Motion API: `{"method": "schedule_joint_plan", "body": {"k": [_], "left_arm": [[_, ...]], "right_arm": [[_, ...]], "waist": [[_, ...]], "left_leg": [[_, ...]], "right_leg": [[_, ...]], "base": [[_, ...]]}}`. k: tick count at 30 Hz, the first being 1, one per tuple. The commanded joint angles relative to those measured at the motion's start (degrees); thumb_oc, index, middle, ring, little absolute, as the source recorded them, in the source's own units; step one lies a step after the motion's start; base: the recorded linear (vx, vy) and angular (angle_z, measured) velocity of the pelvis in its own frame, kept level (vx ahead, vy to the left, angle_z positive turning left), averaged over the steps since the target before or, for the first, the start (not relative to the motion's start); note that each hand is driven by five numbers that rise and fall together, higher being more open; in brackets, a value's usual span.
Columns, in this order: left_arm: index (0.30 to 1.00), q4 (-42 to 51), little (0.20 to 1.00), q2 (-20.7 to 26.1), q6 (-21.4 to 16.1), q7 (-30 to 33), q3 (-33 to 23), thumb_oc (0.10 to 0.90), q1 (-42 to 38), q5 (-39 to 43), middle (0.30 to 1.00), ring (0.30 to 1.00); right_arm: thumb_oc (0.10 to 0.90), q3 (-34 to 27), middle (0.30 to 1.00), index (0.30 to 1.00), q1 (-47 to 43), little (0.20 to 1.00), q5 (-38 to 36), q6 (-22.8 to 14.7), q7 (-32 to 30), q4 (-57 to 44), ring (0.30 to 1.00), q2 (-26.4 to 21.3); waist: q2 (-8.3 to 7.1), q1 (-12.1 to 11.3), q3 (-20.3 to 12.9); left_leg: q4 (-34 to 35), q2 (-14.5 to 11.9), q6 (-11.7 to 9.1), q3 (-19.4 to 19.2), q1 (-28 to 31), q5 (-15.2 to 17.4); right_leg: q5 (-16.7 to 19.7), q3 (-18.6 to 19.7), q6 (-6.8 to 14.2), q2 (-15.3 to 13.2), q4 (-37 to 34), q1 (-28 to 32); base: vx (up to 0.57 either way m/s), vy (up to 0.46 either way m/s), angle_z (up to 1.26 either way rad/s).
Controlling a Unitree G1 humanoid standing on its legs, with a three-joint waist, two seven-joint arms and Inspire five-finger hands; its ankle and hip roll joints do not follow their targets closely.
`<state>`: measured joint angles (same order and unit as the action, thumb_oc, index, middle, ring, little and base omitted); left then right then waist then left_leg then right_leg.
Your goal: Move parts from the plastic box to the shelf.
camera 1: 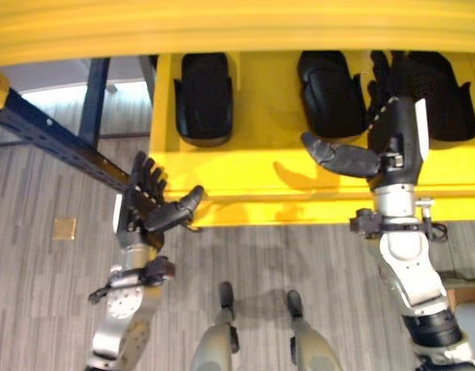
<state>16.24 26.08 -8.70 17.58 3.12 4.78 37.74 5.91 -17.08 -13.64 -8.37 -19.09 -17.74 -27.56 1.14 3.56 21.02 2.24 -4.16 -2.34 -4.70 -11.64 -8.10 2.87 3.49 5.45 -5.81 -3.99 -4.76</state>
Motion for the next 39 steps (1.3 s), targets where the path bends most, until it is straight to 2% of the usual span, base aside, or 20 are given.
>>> {"method": "schedule_joint_plan", "body": {"k": [1,17,29,39], "left_arm": [[1.000,3.06,1.000,2.33,-5.01,-2.74,-2.44,0.900,-0.77,-2.05,1.000,1.000],[1.000,2.38,1.000,1.84,-5.05,-5.11,0.54,0.900,-1.61,-1.65,1.000,1.000],[1.000,1.23,1.000,1.35,-5.41,-5.28,2.73,0.900,-3.62,-1.06,1.000,1.000],[1.000,0.90,1.000,1.07,-5.74,-4.97,4.04,0.900,-5.60,-1.07,1.000,1.000]], "right_arm": [[0.900,-2.50,1.000,1.000,-1.46,1.000,0.10,-7.28,0.78,-5.72,1.000,-1.80],[0.900,-5.77,1.000,1.000,1.22,1.000,-4.01,-7.26,1.76,2.13,1.000,-5.54],[0.900,-2.93,1.000,1.000,0.43,1.000,-9.94,-6.32,3.46,10.59,1.000,-5.76],[0.900,-1.07,1.000,1.000,-1.37,1.000,-9.07,-5.11,3.35,15.73,1.000,-6.19]], "waist": [[0.50,0.53,-9.70],[3.77,1.72,-9.78],[6.47,1.68,-8.42],[8.42,1.71,-7.21]], "left_leg": [[0.20,-1.31,0.87,-2.10,3.41,4.00],[0.94,-2.16,-0.14,-2.22,4.01,2.20],[0.78,-1.44,-0.40,-2.08,3.53,1.77],[0.87,-0.97,-0.43,-2.08,3.13,1.47]], "right_leg": [[-5.84,1.97,-3.07,5.19,8.87,-5.46],[-6.74,2.05,-4.18,6.96,11.11,-6.75],[-7.10,1.85,-4.43,6.88,13.00,-8.34],[-7.19,1.89,-4.42,6.57,14.08,-9.43]], "base": [[0.00,-0.058,-0.04],[-0.01,-0.040,-0.04],[0.00,-0.001,0.00],[0.00,0.000,0.00]]}}
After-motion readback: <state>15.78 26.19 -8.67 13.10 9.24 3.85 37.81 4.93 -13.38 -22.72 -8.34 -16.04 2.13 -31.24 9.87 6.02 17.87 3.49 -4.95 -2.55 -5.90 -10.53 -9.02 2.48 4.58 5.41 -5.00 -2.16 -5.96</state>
